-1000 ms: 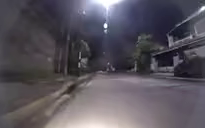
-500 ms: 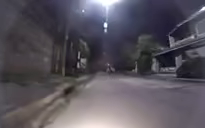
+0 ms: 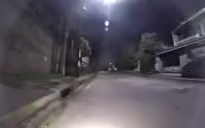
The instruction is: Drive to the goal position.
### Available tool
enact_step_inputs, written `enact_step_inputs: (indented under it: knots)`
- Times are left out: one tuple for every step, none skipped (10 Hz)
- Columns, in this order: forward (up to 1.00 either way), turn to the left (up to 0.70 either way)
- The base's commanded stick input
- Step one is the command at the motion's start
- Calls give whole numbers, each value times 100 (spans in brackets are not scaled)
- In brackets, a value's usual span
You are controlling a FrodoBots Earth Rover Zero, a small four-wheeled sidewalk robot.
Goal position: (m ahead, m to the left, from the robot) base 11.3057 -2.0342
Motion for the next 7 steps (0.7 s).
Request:
enact_step_inputs:
  knots:
    - [70,0]
    - [70,0]
    - [70,0]
    - [70,0]
    - [70,0]
    - [70,0]
    - [70,0]
